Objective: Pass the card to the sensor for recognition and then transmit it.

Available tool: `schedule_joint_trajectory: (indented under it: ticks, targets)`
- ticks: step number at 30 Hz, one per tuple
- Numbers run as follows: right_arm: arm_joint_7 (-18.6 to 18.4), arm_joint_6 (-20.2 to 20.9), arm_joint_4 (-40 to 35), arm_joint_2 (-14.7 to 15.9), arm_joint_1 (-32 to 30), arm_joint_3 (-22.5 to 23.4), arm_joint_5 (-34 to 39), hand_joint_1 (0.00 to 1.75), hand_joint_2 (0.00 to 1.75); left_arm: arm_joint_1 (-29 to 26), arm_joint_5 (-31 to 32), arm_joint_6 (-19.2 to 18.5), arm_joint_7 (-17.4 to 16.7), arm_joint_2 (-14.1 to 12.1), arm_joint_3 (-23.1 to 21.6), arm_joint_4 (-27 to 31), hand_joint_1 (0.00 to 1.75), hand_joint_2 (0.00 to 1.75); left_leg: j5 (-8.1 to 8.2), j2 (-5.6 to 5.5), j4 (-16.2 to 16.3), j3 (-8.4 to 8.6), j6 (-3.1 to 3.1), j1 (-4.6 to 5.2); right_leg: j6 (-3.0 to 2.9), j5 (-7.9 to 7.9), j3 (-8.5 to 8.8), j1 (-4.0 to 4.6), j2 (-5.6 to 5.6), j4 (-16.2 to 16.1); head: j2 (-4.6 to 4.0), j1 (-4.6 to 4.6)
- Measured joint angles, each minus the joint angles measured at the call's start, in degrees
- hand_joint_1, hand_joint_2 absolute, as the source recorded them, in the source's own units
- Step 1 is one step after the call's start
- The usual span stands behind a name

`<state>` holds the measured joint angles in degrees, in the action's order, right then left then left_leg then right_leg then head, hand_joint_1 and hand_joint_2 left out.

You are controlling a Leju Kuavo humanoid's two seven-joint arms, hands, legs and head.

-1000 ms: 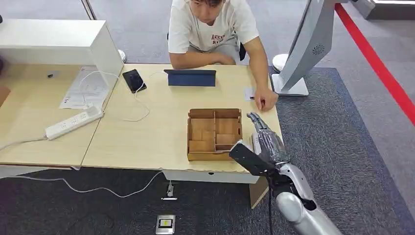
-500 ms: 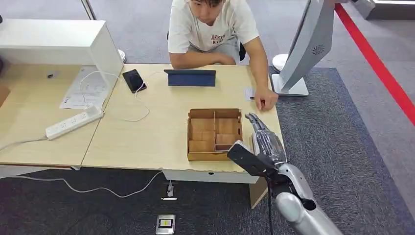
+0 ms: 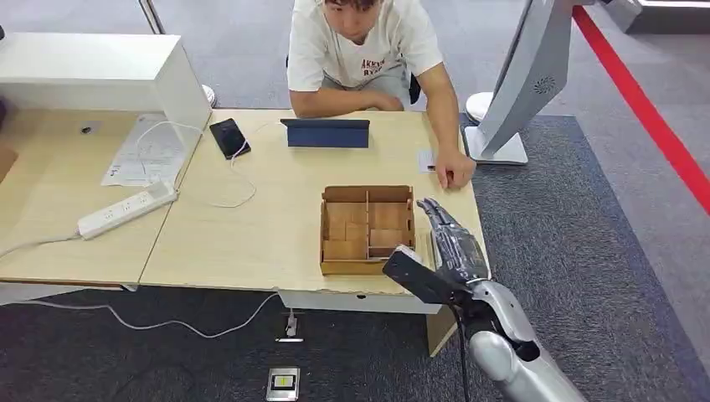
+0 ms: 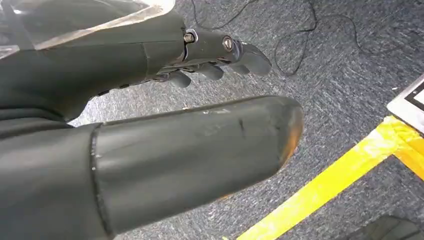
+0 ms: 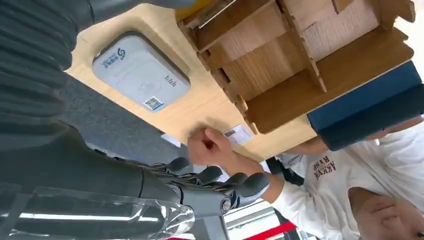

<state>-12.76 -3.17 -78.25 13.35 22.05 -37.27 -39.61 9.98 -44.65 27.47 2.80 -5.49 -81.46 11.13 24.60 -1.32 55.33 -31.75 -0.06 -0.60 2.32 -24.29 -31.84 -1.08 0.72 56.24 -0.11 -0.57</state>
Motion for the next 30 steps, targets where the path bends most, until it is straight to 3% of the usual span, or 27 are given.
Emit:
schedule_joint_trajectory:
  ticks: [30]
  targets:
    - [3.0,-2.7,5.2,-0.2,1.3,-2.5,-10.3,0.0,1.75,0.0,0.1,-0.2,0.6,-0.1,0.0,0.0,0.0,0.0,0.0,-0.01,0.0,-0.01,0.0,0.0,0.0,0.0,-0.01,0.0,0.0,0.0,0.0,0.0]
